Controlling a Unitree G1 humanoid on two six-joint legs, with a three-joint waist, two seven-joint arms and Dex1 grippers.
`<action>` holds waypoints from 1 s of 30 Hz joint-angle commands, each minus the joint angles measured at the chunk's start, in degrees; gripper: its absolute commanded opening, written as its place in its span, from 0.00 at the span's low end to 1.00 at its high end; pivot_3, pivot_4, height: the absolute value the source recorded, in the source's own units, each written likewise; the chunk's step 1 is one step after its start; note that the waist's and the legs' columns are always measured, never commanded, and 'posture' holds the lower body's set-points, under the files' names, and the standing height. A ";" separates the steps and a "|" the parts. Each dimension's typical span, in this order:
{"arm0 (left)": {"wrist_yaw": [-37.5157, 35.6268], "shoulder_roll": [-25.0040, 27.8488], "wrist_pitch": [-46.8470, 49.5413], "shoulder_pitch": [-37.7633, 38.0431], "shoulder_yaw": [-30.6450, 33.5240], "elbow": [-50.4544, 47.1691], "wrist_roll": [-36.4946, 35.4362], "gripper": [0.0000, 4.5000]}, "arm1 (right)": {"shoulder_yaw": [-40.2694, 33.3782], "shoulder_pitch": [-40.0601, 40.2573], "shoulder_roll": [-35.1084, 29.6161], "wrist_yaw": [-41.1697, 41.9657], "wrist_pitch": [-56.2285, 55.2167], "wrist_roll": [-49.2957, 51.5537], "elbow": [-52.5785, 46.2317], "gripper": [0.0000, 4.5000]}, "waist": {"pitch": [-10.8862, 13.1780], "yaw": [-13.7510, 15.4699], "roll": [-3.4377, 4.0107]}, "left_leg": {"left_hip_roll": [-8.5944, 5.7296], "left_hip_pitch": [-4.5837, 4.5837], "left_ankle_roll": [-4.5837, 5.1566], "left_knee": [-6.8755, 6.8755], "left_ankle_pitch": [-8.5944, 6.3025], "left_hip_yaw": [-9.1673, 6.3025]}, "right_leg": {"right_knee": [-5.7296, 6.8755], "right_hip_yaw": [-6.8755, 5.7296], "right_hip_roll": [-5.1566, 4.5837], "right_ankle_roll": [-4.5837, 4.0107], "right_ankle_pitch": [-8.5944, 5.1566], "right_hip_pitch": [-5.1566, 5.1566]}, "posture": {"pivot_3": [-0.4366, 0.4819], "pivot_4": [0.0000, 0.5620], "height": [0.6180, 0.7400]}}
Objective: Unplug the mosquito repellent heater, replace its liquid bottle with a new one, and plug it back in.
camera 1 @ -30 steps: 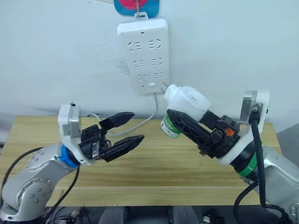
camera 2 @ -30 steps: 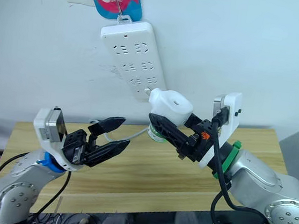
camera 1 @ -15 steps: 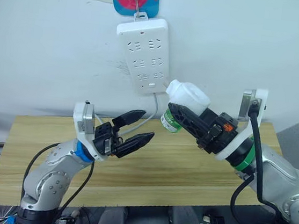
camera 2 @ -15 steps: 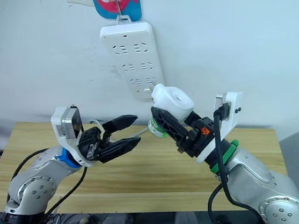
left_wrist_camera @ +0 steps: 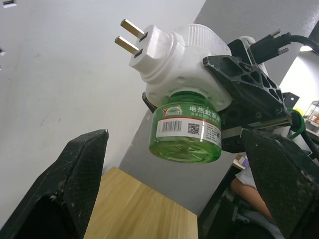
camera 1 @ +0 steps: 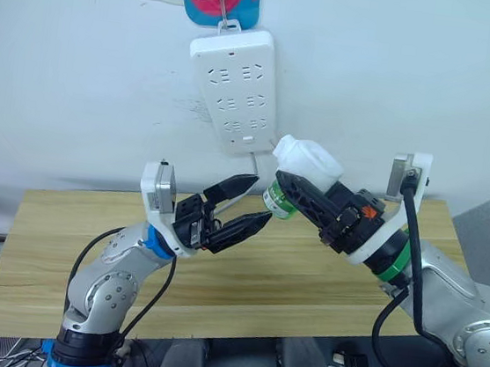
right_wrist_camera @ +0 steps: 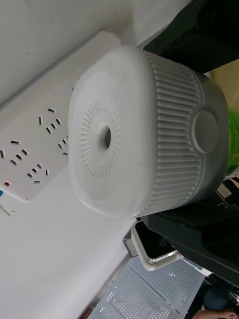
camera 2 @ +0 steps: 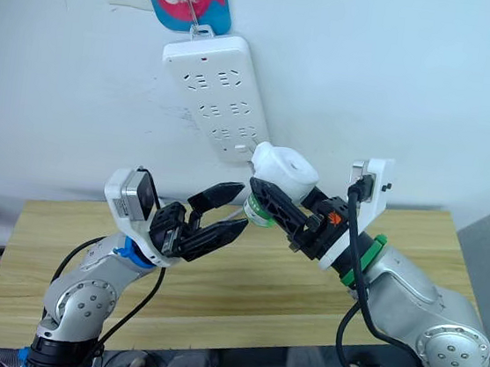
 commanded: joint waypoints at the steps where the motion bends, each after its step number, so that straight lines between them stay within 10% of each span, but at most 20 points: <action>1: -0.89 0.03 -0.01 -0.45 -0.39 -0.56 -0.87 0.99 | 0.11 -0.20 0.65 0.22 -1.25 -0.25 -2.35 0.66 | 0.00 0.02 0.00 | 0.00 0.00 0.00 0.00 0.00 0.00 | 0.00 0.00 0.00 0.00 0.00 0.00 | 0.14 0.58 1.00; 30: 1.25 -8.15 -2.92 -6.41 -2.79 3.81 1.26 0.99 | 1.08 -4.16 6.21 -5.22 -2.49 0.41 -1.09 0.66 | 0.01 -0.11 -0.01 | -0.01 -0.01 0.01 -0.02 -0.01 0.02 | -0.05 0.00 0.01 0.00 0.00 0.00 | 0.13 0.58 1.00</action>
